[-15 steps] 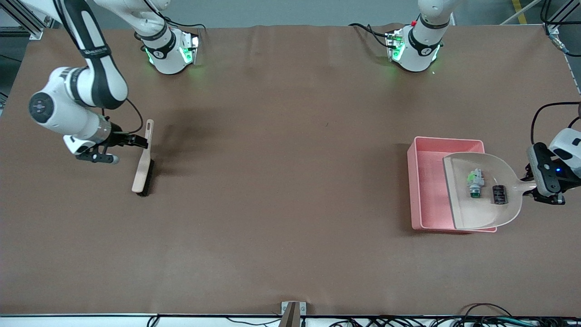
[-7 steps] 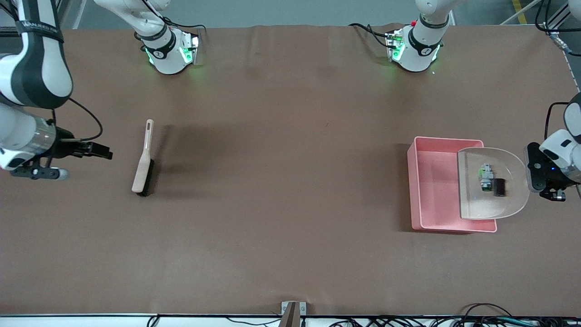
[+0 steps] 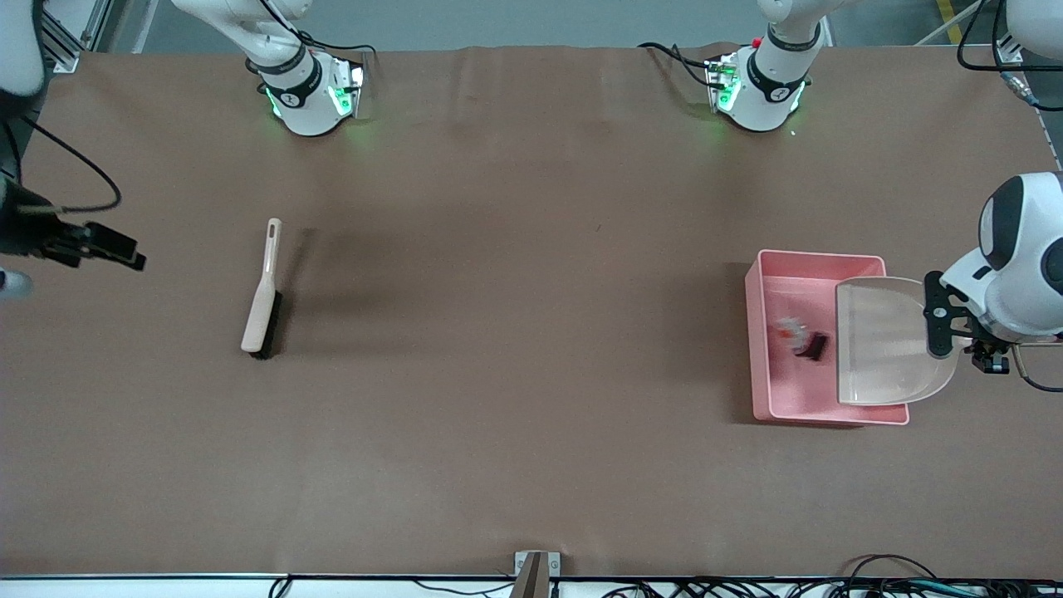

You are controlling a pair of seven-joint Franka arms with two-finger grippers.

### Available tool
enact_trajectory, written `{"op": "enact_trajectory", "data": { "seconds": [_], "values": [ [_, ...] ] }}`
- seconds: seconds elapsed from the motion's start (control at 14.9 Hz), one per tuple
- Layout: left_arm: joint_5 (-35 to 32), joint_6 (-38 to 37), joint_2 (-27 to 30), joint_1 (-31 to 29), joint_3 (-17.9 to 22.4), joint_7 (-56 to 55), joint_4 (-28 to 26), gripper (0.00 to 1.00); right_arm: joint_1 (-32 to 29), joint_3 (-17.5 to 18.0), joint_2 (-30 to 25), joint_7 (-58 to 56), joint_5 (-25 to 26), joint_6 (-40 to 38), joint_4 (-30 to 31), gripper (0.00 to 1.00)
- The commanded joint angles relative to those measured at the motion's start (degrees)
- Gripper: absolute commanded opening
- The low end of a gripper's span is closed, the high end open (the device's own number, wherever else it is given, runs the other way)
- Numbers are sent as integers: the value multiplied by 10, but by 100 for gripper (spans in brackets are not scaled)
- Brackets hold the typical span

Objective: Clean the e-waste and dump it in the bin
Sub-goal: 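Tilt the dustpan over the pink bin with the left gripper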

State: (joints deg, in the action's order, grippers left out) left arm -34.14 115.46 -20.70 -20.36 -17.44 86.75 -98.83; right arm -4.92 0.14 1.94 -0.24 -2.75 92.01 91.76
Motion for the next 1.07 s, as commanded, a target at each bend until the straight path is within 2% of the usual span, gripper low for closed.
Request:
{"op": "enact_trajectory", "data": {
  "seconds": [0.0, 0.2, 0.33, 0.47, 0.6, 0.87, 1.0],
  "values": [
    [-24, -1, 24, 33, 23, -24, -13, 0, -5, 9, -46, 12, 8, -31, 1, 100],
    [-23, -2, 33, 37, 25, -25, 4, 0, -6, 8, -69, 12, 9, -59, 1, 100],
    [3, -2, 42, 39, 25, -32, 21, 0, -8, 7, -69, 15, 9, -56, 4, 100],
    [68, -2, 44, 55, 25, -47, 40, 0, -5, 8, -67, 34, 9, -54, 5, 100],
    [105, -2, 43, 74, 25, -73, 55, 0, -4, 10, -65, 45, 9, -53, 5, 100],
    [179, -2, 51, 136, 24, -198, 53, 0, 0, 10, -64, 41, 11, -41, 4, 100],
    [249, -2, 42, 178, 24, -263, 50, 0, 5, 11, -64, 38, 35, -46, 4, 100]
  ]
}}
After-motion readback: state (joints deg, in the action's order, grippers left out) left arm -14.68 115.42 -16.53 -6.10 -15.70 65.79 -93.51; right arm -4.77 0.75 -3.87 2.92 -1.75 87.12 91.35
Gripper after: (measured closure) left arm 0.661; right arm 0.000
